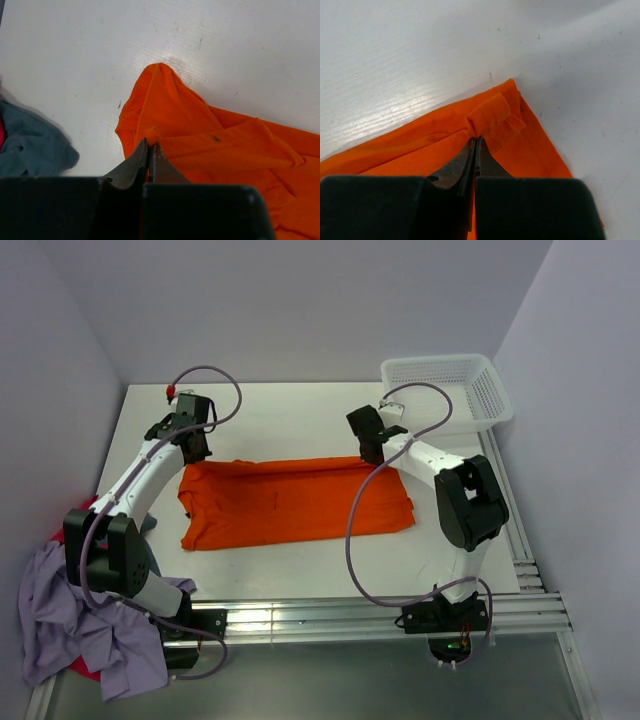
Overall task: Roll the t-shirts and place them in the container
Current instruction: Fold the tshirt
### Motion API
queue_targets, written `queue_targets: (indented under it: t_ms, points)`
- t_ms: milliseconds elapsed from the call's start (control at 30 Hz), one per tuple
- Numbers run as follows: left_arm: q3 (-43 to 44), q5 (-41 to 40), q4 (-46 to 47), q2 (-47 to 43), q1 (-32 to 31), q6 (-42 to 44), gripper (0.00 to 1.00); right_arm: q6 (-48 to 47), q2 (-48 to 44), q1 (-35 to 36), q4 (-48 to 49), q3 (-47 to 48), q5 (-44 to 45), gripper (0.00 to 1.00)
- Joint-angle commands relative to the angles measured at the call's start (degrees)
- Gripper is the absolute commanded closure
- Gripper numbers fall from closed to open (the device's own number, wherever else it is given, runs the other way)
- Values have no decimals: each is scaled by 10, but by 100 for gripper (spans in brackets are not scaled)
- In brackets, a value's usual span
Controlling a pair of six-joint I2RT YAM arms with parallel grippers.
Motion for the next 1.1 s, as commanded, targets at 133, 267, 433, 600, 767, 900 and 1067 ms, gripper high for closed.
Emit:
queue_targets:
  t_ms: [133, 267, 433, 600, 767, 900, 1067]
  points:
    - [-18, -27, 2, -54, -8, -14, 100, 8, -45, 5, 9, -19, 27, 100]
    - [-25, -20, -3, -65, -10, -15, 100, 8, -42, 6, 10, -24, 24, 100]
    - [-35, -14, -13, -84, -14, -20, 100, 11, -51, 9, 11, -35, 27, 100]
    - [-40, -11, -22, -99, -15, -18, 100, 10, -60, 10, 8, -38, 27, 100]
    - [-49, -12, -30, -108, -18, -19, 100, 11, -71, 15, 6, -49, 29, 100]
    - [-63, -7, -32, -122, -19, -21, 100, 16, -80, 21, 6, -59, 29, 100]
    - [-95, 3, -29, -135, -21, -29, 100, 21, -78, 27, 4, -70, 35, 100]
